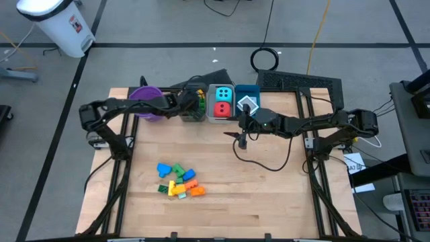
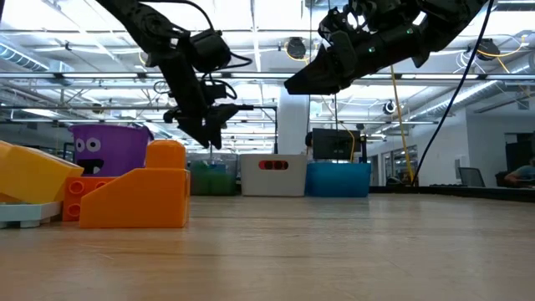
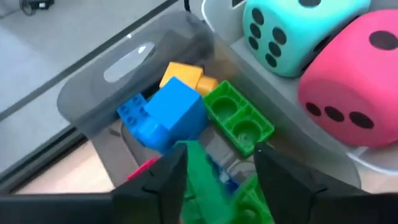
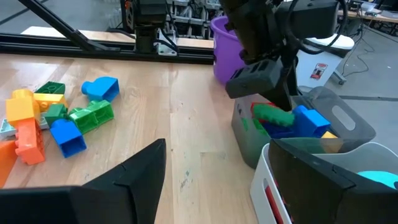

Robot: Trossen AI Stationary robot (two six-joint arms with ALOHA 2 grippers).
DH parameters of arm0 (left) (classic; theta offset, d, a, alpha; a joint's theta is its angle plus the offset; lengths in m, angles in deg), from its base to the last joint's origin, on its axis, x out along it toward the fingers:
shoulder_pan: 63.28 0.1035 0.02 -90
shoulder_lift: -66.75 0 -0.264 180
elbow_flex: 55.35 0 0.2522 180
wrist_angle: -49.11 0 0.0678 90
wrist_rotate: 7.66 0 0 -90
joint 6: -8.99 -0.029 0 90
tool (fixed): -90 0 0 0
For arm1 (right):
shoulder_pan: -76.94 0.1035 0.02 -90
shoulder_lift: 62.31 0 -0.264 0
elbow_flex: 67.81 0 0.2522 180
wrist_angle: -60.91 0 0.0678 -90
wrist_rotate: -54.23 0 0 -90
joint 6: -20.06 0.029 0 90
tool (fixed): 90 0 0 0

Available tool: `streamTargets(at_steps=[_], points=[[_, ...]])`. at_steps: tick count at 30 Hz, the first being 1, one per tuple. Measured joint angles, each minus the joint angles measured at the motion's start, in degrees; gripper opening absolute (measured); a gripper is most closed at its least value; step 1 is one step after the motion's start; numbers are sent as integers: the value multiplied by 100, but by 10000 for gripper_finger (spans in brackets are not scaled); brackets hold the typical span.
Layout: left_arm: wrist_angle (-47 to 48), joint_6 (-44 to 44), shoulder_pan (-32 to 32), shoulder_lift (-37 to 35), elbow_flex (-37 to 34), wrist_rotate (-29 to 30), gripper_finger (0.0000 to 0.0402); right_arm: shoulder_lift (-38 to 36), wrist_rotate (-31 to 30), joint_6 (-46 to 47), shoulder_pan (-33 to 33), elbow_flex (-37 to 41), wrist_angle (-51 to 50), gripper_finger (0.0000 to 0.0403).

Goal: Pick & Place Toys
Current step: Put the blue game piece into the black bin

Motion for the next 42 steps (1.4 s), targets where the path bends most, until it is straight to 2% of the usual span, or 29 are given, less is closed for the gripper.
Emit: streamTargets(at_steps=[8,13,16,22,29,33,38,42], points=[[161,-284,-56,-162,0,-178,241,0,1,-14,-1,0,-19,256],[642,22,-258,-651,2,-1315,247,0,2,-14,-2,0,-20,256],[1201,286,-583,-908,6,-1676,248,0,0,-14,0,0,-36,256],[2242,897,-1690,-1123,4,-1669,248,0,1,16,0,1,-69,256],[3350,2015,-3439,-1132,2,-1624,248,0,2,28,-2,1,-96,256],[3692,2630,-4371,-1132,2,-1253,248,0,2,30,0,1,-98,256],[4021,3816,-5170,-1132,-1,-1151,248,0,2,32,-2,2,-96,256],[3960,4590,-5554,-1132,-269,-1240,249,0,2,32,0,0,-96,256]])
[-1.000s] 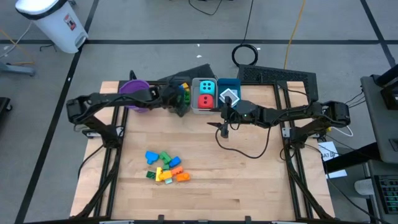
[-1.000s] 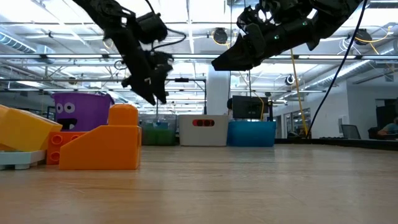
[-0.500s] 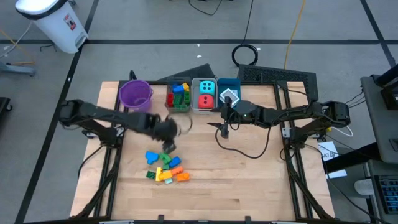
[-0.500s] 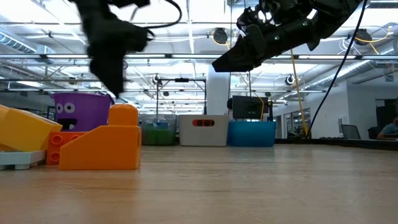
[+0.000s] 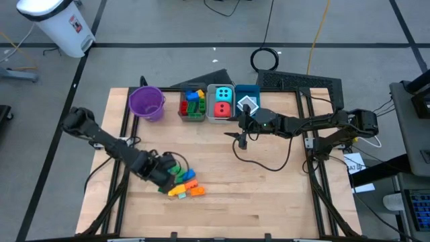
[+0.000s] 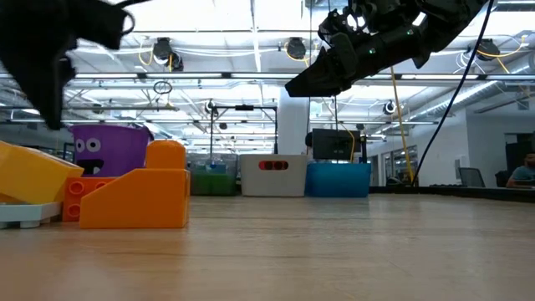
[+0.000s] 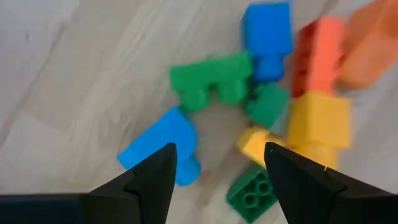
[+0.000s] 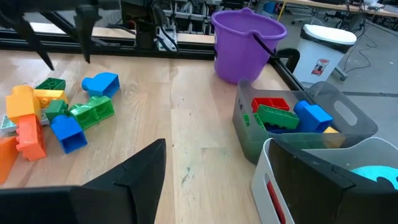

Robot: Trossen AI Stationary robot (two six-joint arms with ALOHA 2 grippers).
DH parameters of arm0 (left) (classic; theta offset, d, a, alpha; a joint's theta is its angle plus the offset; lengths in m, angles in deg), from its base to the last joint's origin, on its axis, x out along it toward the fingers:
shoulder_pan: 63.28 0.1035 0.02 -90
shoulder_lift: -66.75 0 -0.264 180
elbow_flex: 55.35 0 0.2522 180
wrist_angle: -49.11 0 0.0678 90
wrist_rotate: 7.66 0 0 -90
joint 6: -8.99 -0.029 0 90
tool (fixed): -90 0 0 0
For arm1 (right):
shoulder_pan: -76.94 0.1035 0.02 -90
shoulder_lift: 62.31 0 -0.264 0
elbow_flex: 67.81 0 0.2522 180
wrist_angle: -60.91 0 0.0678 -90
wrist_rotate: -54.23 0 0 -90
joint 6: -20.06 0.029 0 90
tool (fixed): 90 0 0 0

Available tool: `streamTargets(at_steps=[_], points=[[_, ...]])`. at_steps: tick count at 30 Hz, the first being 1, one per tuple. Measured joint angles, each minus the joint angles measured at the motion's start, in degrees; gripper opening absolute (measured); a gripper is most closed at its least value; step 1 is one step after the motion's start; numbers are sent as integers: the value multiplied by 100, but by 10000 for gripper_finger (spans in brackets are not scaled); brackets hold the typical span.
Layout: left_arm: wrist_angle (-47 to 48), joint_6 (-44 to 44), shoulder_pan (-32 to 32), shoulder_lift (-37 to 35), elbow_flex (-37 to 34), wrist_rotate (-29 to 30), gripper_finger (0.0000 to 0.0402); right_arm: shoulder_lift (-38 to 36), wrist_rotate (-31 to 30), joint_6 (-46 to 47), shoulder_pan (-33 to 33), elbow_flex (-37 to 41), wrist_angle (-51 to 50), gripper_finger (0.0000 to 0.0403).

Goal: Pick & Place Toys
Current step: Put the blue game piece into the black bin

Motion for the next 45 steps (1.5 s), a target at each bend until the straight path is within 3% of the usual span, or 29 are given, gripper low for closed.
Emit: streamTargets(at_steps=[4,9,19,32,41,45], points=[[-27,615,-222,0,-465,13,258,0,0,2,0,2,41,256],[-102,627,-258,0,-885,260,285,0,0,2,-2,0,125,256],[-1008,-1370,-265,35,-1237,452,310,0,0,2,0,2,135,256],[-1668,-1558,-260,49,-1906,501,254,0,0,4,0,0,81,256],[-2066,-1243,-265,31,-2125,470,164,0,0,4,-1,2,83,256],[-2058,-1095,-265,33,-2117,474,163,0,0,4,0,2,90,256]])
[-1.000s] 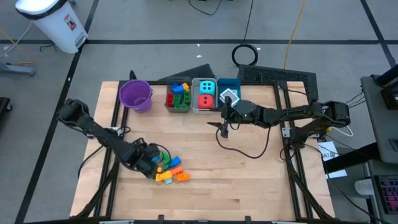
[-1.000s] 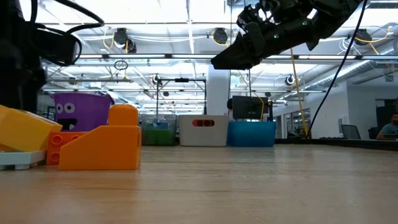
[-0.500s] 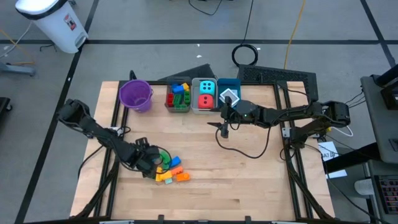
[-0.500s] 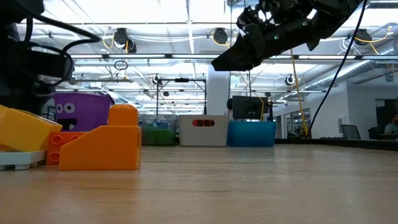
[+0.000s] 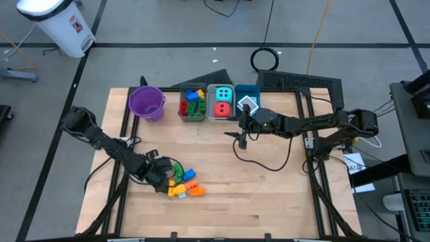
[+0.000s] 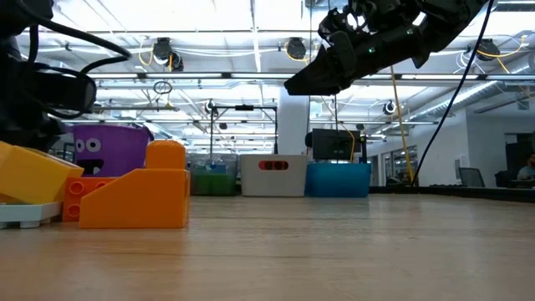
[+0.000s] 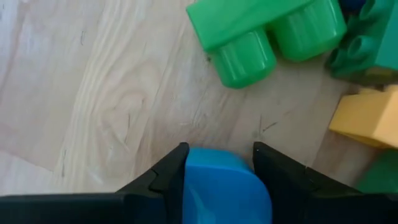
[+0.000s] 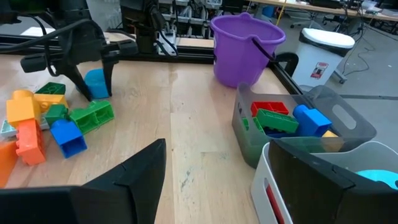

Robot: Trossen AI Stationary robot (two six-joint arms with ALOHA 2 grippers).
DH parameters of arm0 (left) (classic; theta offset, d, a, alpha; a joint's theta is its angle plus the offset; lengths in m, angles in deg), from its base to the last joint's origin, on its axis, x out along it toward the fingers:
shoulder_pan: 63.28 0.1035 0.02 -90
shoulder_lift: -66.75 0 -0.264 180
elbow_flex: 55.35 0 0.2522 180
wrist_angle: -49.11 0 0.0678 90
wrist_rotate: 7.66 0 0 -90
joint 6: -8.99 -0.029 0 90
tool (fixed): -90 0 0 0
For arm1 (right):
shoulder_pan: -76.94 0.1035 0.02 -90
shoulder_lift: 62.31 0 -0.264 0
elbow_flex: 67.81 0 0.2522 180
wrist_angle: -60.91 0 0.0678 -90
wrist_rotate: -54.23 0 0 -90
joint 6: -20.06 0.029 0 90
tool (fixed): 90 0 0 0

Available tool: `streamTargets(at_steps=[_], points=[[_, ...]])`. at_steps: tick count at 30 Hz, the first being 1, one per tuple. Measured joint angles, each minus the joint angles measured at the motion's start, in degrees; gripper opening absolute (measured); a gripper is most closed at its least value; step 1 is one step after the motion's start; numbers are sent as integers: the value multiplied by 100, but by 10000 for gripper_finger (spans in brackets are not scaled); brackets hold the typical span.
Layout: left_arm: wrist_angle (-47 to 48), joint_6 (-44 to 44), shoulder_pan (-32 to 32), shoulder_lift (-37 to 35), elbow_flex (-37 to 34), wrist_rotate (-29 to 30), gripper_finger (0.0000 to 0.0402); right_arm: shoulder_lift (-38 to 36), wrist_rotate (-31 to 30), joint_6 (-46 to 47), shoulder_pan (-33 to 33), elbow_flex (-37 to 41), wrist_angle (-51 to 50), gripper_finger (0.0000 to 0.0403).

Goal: Pick & Place Toys
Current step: Put the blue game piece into the black bin

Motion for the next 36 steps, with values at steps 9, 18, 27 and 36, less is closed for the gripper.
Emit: streamTargets(at_steps=[9,18,27,36], points=[[26,103,66,17,56,332,169,0,0,0,-2,-2,15,256],[134,-762,680,31,610,431,164,0,0,0,-2,0,87,256],[119,-2294,1678,20,1658,1204,164,0,0,123,0,0,120,256],[-472,-4373,3284,17,2620,2376,164,0,0,125,0,0,118,256]])
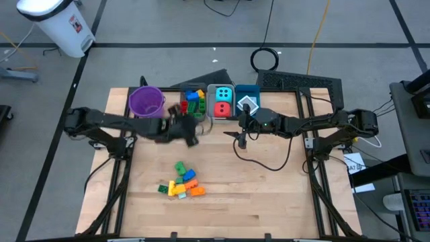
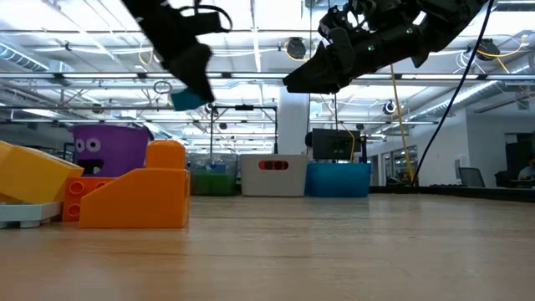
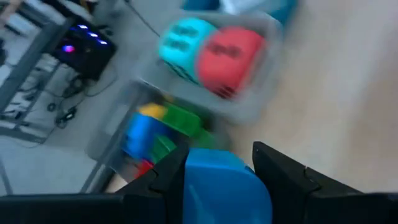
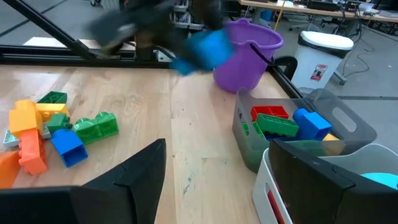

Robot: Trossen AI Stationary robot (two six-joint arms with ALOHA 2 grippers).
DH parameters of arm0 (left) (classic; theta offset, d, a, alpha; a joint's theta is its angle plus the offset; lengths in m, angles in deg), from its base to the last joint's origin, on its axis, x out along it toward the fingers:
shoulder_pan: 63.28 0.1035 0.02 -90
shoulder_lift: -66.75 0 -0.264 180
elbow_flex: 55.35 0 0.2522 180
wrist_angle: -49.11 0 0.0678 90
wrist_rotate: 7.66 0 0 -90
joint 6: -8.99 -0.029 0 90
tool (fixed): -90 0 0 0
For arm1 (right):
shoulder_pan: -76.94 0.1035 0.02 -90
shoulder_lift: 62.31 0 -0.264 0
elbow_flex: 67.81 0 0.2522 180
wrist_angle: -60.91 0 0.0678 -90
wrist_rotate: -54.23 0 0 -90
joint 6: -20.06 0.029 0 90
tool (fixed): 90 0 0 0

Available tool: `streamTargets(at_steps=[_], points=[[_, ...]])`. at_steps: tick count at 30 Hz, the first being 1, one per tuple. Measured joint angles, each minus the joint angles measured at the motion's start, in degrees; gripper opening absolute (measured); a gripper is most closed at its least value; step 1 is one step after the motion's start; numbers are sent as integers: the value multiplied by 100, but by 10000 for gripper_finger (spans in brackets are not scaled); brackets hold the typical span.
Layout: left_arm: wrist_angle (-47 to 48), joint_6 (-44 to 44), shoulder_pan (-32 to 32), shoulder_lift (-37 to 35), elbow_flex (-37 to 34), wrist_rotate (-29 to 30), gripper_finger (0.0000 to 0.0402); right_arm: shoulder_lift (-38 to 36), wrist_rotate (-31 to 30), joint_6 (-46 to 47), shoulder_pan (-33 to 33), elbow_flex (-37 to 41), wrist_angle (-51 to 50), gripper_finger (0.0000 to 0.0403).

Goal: Pick & Place Toys
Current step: Put the blue game piece into the black bin

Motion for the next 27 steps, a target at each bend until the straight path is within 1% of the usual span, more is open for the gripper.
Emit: streamTargets(at_steps=[3,6,10,12,14,16,22,24,27], points=[[-666,-451,736,0,6,-281,164,0,0,0,-1,0,0,256],[-1474,-590,1500,0,-128,-746,164,0,3,-2,-2,0,-1,256],[-2703,-479,2471,22,-475,-1525,164,0,11,-9,0,0,29,256],[-3298,-386,2858,108,-642,-1930,164,0,13,-21,-1,-2,46,256],[-3650,-304,3161,265,-766,-2244,164,0,13,-56,-2,0,46,256],[-3966,-281,3364,512,-796,-2400,164,0,13,-123,0,0,46,256],[-4654,-278,3616,1279,-809,-2409,166,0,13,-151,0,-1,46,256],[-4877,-291,3629,1423,-809,-2302,184,0,15,-153,-2,0,44,256],[-5034,-337,3612,1482,-809,-2125,231,0,15,-153,-1,0,40,256]])
